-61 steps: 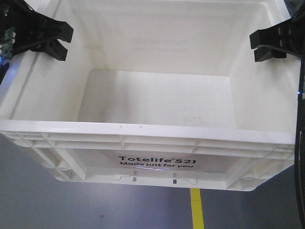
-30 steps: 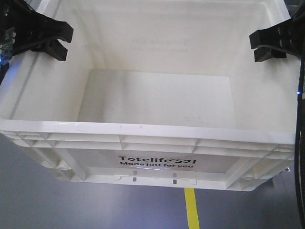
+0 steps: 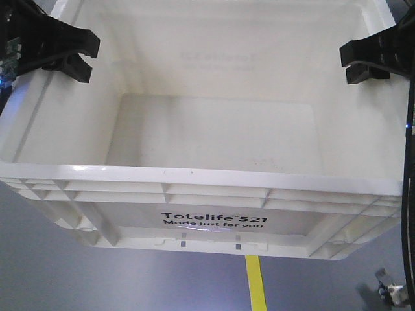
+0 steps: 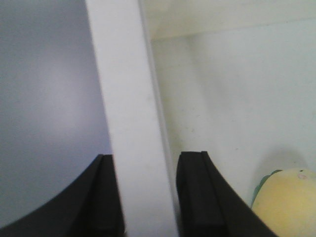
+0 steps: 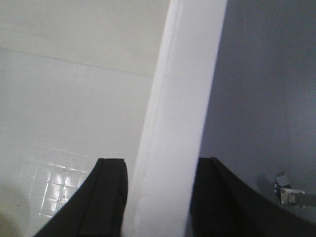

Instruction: Place moving items into box and shelve

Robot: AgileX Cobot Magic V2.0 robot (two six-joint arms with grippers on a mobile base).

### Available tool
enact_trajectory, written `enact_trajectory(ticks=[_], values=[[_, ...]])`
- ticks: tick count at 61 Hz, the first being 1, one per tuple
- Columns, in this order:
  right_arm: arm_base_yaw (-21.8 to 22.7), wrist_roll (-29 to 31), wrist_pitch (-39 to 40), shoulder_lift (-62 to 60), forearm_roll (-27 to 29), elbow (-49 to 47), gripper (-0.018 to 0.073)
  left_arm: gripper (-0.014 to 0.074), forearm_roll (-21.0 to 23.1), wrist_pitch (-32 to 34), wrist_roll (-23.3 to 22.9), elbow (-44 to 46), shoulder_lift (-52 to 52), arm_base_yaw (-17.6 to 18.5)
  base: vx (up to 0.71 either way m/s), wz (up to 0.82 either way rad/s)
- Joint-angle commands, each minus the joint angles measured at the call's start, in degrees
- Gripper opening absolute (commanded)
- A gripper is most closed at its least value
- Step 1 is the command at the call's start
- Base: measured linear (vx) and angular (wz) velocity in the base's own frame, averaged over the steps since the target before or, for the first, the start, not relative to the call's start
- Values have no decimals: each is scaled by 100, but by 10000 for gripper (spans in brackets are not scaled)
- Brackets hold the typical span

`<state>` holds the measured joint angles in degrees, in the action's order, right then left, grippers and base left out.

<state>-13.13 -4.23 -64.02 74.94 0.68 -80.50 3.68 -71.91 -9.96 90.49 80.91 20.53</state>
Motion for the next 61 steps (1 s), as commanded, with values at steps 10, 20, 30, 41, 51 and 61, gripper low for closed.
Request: enact_trajectory(ticks=[10,20,30,41,51,61], values=[[12,-90,624,-187,-68,-252,-6,-4,360,595,72,291,-304,49,62,-1],[12,-90,624,-187,-68,-252,-6,-4,373,595,72,291,-310,49,62,-2],[12,-90,625,-187,-68,-252,-6,-4,351,595,72,291,-304,49,61,-6],[12,-90,625,-187,-68,-252,-6,-4,357,595,72,291,-304,49,59,-7],[12,-90,625,-187,-68,-252,-6,-4,357,595,72,291,-304,49,54,-7],[12,-90,625,-187,-68,-252,-6,-4,357,601,72,291,-304,49,50,-9]])
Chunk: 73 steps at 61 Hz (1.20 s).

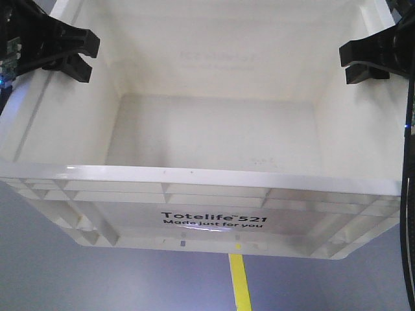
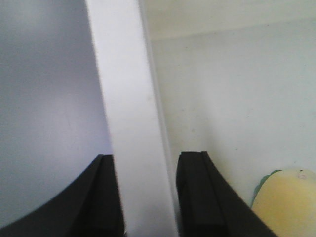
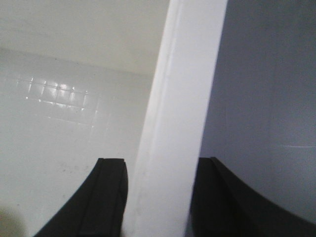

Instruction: Place moving items into box and shelve

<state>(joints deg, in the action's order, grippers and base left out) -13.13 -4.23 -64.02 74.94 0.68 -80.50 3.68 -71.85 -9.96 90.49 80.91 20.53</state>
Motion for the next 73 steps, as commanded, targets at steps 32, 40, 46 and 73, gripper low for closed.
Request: enact_trajectory(ticks=[32,40,46,73], values=[[12,-90,625,-187,-68,-252,-6,-4,344,588,72,291,-304,49,44,-25],[12,-90,625,-187,-68,-252,-6,-4,365,588,72,291,-304,49,42,-49],[12,-90,625,-187,-68,-252,-6,-4,349,588,72,291,-304,49,41,-57],[12,-90,625,-187,-68,-252,-6,-4,356,588,72,291,-304,49,38,-65]])
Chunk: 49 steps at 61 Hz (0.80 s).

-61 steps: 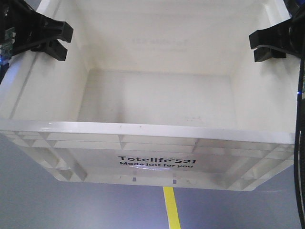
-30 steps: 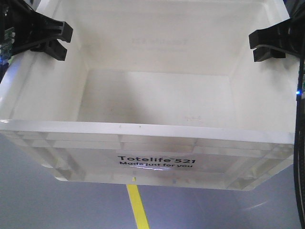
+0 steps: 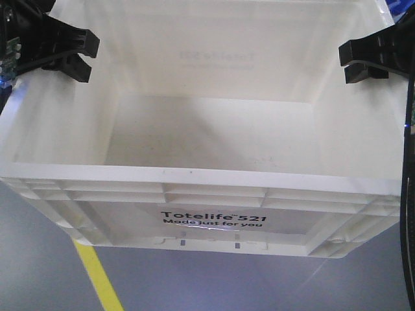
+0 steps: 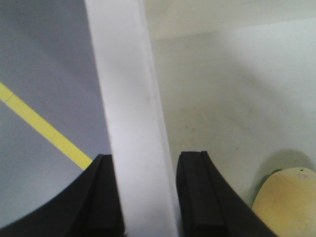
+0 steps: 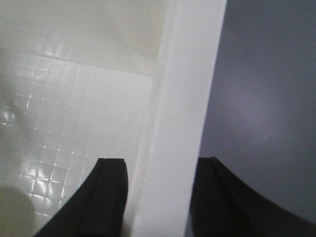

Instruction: Place moving items into box and shelve

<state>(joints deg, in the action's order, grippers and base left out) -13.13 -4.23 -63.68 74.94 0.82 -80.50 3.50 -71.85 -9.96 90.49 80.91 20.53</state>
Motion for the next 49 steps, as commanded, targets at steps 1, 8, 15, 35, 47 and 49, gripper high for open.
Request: enact_trajectory(ticks=[1,8,15,35,47,49], values=[[12,-90,591,-187,-82,-252,-6,-4,373,588,72,291,-304,49,37,-67],[12,-90,591,-187,-82,-252,-6,-4,373,588,72,291,-310,49,36,-66],[12,-90,591,-187,-82,-252,-6,-4,378,588,72,291,-310,49,36,-66],[12,-90,591,-187,-82,-252,-6,-4,371,588,72,291,-310,49,34,-67],[12,-90,591,-187,-82,-252,-6,-4,376,588,72,291,-310,49,33,-68],[12,-90,591,-187,-82,-252,-6,-4,369,588,72,291,-310,49,32,-66]])
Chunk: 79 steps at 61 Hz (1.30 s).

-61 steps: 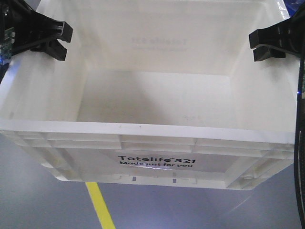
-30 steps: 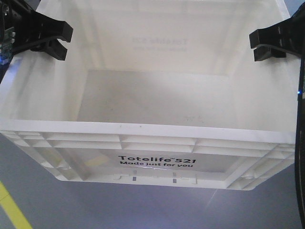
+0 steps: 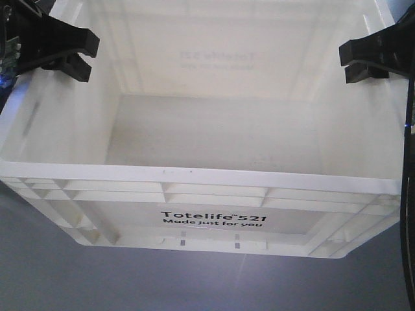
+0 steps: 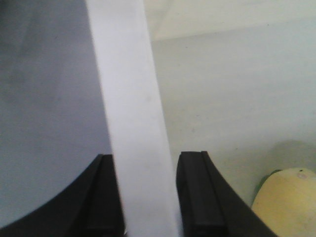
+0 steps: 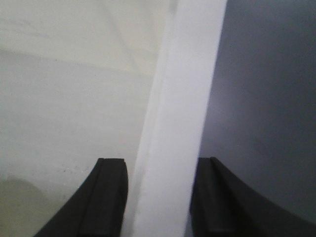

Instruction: Place moving items into box and shelve

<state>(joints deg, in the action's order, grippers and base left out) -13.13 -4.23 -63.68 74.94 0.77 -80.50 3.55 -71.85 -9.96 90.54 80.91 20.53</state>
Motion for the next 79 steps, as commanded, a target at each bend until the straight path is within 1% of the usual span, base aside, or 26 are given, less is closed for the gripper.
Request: enact_trajectory(ticks=[1,22,35,79], values=[[12,-90,591,-187,-77,-252,-6,-4,364,588,72,286,-310,49,32,-67],[12,-90,591,-187,-77,-252,-6,-4,369,588,72,286,-310,49,32,-67],[12,-90,577,-187,-38,-252,-6,-4,348,588,72,286,-310,49,34,-50],[12,-90,566,-187,-77,-252,-6,-4,373,588,72,286,-310,49,42,-17]])
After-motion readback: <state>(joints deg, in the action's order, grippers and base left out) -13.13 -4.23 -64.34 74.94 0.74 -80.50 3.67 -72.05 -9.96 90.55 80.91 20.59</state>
